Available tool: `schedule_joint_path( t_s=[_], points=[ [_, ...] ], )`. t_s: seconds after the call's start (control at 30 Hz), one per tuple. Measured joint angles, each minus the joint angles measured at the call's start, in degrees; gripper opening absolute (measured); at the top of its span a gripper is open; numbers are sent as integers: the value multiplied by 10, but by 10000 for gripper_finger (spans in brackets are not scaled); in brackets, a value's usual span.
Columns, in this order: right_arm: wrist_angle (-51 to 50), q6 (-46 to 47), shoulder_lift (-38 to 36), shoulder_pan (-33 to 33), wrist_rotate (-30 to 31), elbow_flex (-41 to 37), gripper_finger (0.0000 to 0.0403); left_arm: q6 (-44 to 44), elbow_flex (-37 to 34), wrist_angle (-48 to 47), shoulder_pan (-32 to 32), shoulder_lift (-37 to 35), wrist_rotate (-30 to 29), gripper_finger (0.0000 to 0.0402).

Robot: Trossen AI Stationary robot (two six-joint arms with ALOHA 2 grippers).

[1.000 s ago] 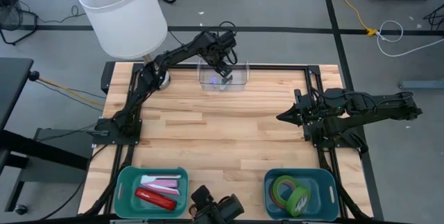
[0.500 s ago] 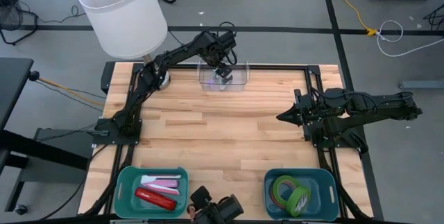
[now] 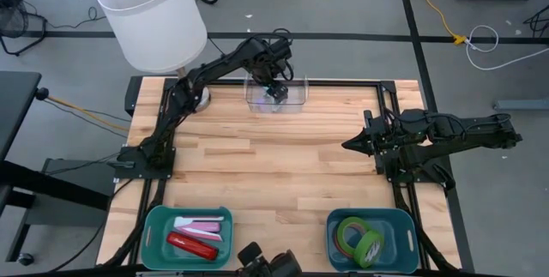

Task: Pick and place Stapler, Stapler remover, tape
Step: Return to Home Position

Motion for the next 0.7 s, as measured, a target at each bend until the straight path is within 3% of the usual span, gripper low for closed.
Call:
schedule_joint_path(
  t_s=[0.7],
  points=[
    [1,-3,0,0,34,0,0,5,1,7,-150,-57,-38,28]
  ],
)
